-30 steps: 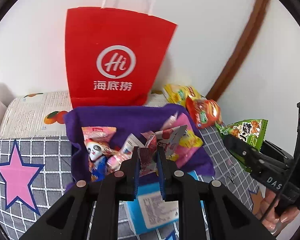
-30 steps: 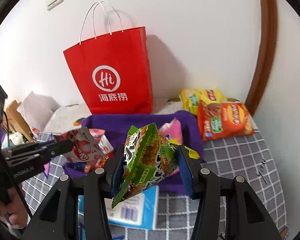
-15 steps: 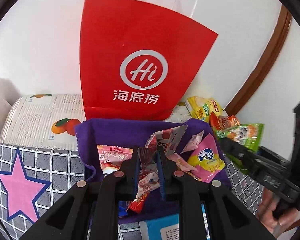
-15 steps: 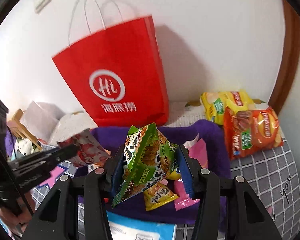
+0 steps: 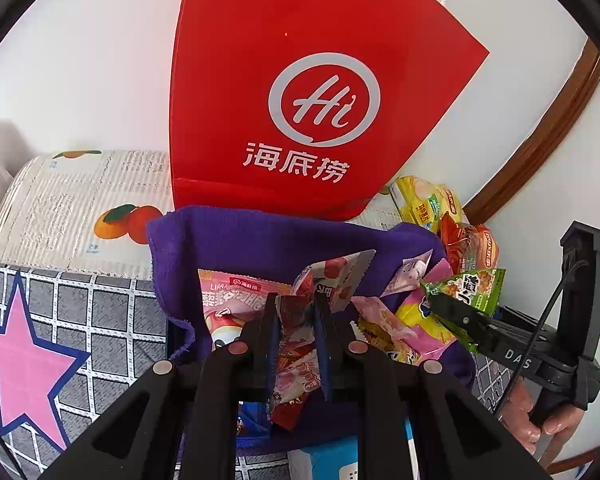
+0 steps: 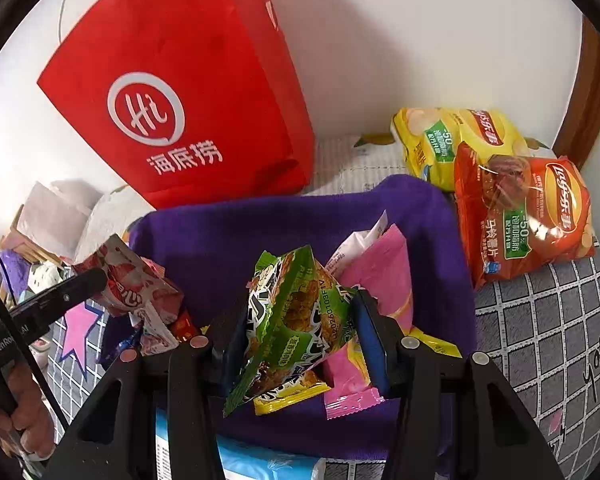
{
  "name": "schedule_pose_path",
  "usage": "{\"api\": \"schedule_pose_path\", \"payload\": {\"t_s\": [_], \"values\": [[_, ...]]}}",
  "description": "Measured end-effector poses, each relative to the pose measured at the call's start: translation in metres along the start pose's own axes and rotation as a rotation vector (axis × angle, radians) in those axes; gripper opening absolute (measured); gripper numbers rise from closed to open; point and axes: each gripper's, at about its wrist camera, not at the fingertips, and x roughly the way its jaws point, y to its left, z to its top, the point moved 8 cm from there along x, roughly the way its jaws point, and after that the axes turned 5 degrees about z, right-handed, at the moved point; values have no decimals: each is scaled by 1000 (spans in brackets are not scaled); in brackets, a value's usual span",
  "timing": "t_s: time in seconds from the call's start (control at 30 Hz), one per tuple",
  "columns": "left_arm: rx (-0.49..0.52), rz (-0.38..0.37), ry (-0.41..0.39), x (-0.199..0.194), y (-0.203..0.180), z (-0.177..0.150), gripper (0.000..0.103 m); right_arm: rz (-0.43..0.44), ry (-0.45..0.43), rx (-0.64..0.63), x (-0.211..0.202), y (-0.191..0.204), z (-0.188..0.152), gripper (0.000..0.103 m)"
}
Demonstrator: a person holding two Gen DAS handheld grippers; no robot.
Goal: Organize snacks
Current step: 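Lower both packets onto the towel and open both tools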
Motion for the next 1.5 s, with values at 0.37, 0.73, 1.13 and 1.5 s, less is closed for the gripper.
{"api": "schedule_pose_path", "payload": {"t_s": [0.37,0.73,1.13,1.5], "values": [[4,-9,4,1,-2,-2,15,9,30,-52,17,23,-5,50],[1,-16,8,3,-1,-3,15,-15,52,-72,27,28,-8,52],[9,-7,31,11,-3,-7,15,-25,11,-104,11,32,-4,61],[31,21,44,10,-5,-9,31,-28,-57,-118,-19,38,2,61]]}}
